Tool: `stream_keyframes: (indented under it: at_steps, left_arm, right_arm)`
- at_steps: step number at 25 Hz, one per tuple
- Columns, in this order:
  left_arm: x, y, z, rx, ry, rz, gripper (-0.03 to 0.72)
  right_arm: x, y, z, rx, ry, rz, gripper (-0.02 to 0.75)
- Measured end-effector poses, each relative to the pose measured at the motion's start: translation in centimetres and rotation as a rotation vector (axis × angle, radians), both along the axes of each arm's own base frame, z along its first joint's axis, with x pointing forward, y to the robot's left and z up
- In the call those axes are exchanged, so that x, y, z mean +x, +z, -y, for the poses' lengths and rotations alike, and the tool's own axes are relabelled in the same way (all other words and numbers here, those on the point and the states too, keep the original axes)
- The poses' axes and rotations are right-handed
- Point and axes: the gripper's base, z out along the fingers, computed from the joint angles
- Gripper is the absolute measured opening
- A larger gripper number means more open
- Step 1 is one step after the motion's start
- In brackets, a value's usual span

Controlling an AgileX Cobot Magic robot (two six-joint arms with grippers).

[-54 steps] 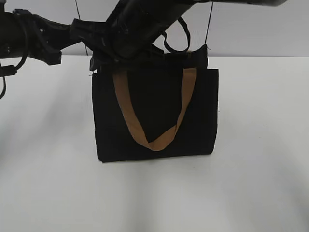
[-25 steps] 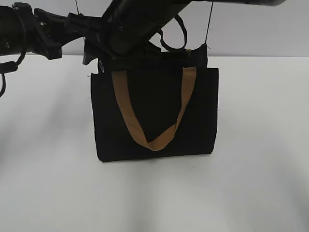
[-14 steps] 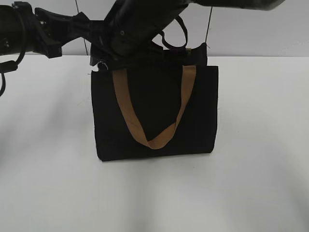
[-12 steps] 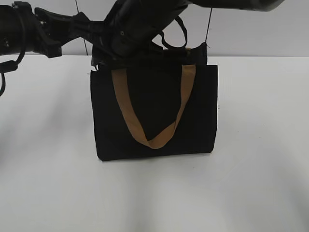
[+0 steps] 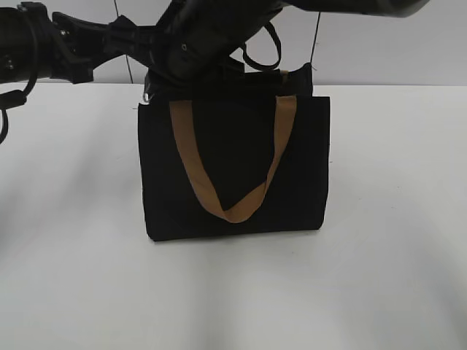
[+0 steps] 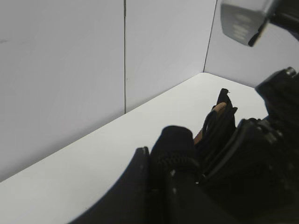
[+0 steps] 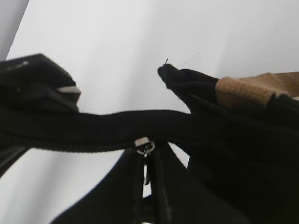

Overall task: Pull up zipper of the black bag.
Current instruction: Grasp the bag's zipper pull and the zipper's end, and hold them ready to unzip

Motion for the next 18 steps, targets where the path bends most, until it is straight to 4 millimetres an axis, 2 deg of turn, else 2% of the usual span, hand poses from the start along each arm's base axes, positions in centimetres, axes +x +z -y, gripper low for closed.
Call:
stream_keyframes:
  at_steps: [4, 8, 14, 18]
  left_arm:
    - [0.0, -0.1, 0.0, 0.001, 0.003, -0.014, 0.021]
    - [0.0, -0.7, -0.2, 0.047, 0.015, -0.065, 0.021]
    - [-0.8, -2.1, -0.4, 0.064, 0.037, -0.359, 0.021]
    - [-1.7, -1.9, -1.3, 0.063, 0.073, -0.516, 0.021]
  right_arm:
    - [-0.4, 0.4, 0.2, -0.026, 0.022, -0.011, -0.009]
    - [-1.4, 1.6, 0.9, -0.069, 0.075, -0.034, -0.009]
    - [-2.5, 1.9, 0.8, -0.081, 0.235, -0.06, -0.009]
    - [-2.3, 2.2, 1.0, -0.032, 0.321, -0.05, -0.009]
